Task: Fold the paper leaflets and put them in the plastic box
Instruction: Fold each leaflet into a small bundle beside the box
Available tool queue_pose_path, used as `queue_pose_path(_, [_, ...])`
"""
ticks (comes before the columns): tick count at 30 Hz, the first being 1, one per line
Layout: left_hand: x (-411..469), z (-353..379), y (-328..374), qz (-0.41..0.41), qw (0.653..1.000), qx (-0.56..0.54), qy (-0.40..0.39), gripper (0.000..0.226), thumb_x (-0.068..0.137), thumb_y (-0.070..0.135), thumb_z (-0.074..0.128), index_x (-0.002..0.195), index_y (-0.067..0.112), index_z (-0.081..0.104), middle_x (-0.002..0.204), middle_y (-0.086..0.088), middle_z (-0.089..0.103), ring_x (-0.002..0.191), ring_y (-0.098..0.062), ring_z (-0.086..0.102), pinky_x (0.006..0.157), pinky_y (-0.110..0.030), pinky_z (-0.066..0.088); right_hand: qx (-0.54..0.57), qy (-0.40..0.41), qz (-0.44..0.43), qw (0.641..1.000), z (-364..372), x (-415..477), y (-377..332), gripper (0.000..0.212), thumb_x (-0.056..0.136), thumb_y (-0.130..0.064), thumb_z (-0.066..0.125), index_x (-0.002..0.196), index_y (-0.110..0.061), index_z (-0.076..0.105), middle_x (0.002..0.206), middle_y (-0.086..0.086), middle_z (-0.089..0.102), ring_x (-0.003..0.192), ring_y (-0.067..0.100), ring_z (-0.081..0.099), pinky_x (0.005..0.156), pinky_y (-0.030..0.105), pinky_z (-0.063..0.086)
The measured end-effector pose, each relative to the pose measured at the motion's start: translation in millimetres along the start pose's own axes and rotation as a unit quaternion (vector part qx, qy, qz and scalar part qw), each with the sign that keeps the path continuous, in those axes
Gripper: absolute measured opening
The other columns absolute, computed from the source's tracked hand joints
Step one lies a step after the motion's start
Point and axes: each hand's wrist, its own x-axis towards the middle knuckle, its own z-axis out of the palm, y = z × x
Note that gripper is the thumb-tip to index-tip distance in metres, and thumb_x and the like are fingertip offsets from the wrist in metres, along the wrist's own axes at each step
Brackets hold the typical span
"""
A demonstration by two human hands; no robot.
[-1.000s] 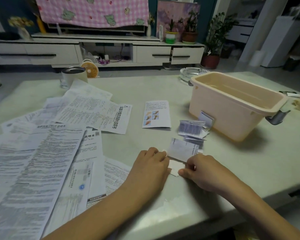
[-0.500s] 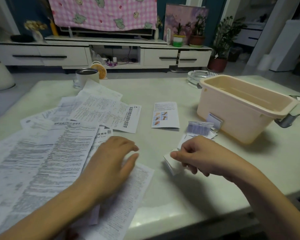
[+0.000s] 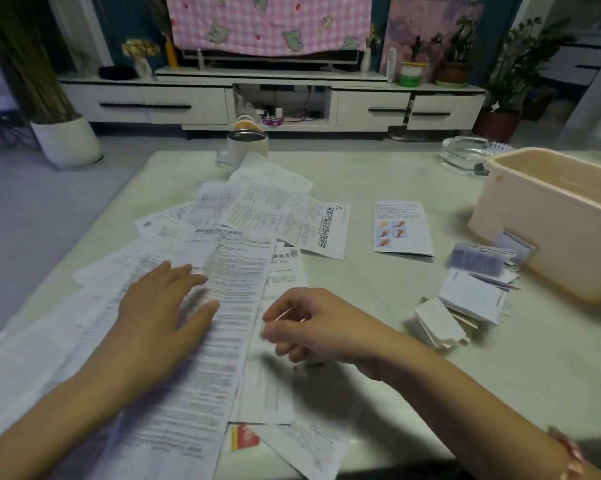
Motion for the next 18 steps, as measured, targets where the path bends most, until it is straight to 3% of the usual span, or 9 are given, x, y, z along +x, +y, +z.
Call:
queue_pose_path(3, [-15.2,-2.3,-16.3,-0.005,1.0,0.017,-0.01,0.085,0.071,0.069,0.023,0.127,0.015,0.057,0.141,-0.009,0.046,0.135,-0.03,0.035,0.111,-0.047,0.025,0.041,-0.006,0.024,0.999,10.7,13.5,-6.3,0.002,0.09,-0.014,0.06,0.091,-0.015,0.061,0.088,0.01,0.062,0.075,0.021,0.059,0.077,0.036,0.051])
queue_pose_path(5, [-25.8,-0.2,-17.4,-0.018,0.999,-0.001,-0.037,0.093,0.066,0.075,0.014,0.138,0.024,0.043,0.152,-0.002,0.03,0.141,-0.021,0.022,0.116,-0.039,0.016,0.066,-0.011,0.023,0.998,13.7,16.5,-10.1,0.005,0.09,-0.012,0.06,0.094,-0.01,0.062,0.09,0.011,0.061,0.075,0.021,0.058,0.08,0.038,0.053])
queue_pose_path(8, [-34.7,6.8,-15.7,-0.011,0.998,-0.004,-0.064,0.115,0.05,0.092,-0.009,0.146,0.035,0.021,0.157,0.007,0.006,0.144,-0.011,-0.001,0.118,-0.035,-0.001,0.062,-0.023,0.01,0.998,18.9,15.9,-14.1,0.018,0.09,-0.015,0.06,0.103,-0.003,0.064,0.082,0.006,0.058,0.069,0.013,0.055,0.073,0.028,0.054])
queue_pose_path(11, [-36.5,12.8,-16.3,-0.022,0.997,-0.044,-0.064,0.116,0.047,0.089,-0.022,0.146,0.04,0.012,0.157,0.012,-0.003,0.137,0.002,-0.013,0.116,-0.03,-0.012,0.042,-0.021,-0.009,0.999,31.6,16.8,-15.8,0.018,0.09,-0.015,0.06,0.103,-0.005,0.068,0.088,0.004,0.064,0.064,0.003,0.057,0.061,0.016,0.051])
queue_pose_path(14, [-40.4,17.0,-12.0,0.009,0.996,-0.052,-0.068,0.105,0.056,0.087,-0.017,0.146,0.039,0.008,0.157,0.011,-0.006,0.134,0.005,-0.018,0.112,-0.026,-0.018,-0.016,0.035,-0.04,0.998,42.0,20.4,-11.4,0.016,0.084,-0.009,0.066,0.1,-0.011,0.07,0.099,0.005,0.069,0.072,0.006,0.063,0.062,0.018,0.053])
queue_pose_path(16, [-39.3,11.4,-8.9,0.0,0.994,-0.086,-0.073,0.084,0.075,0.081,0.005,0.146,0.037,0.013,0.157,0.012,-0.003,0.139,0.002,-0.013,0.116,-0.027,-0.012,-0.039,0.08,-0.057,0.994,43.7,21.8,-8.6,0.022,0.079,0.0,0.067,0.095,-0.015,0.07,0.099,0.002,0.069,0.069,0.01,0.063,0.061,0.021,0.054])
queue_pose_path(18, [-34.8,2.6,-8.9,-0.03,0.989,-0.135,-0.052,0.062,0.089,0.059,0.033,0.145,0.034,0.023,0.156,0.011,0.007,0.142,-0.004,0.001,0.117,-0.025,0.001,-0.043,0.111,-0.07,0.99,38.9,21.3,-8.5,0.027,0.077,0.006,0.066,0.091,-0.017,0.071,0.101,-0.003,0.069,0.066,0.014,0.064,0.059,0.023,0.055])
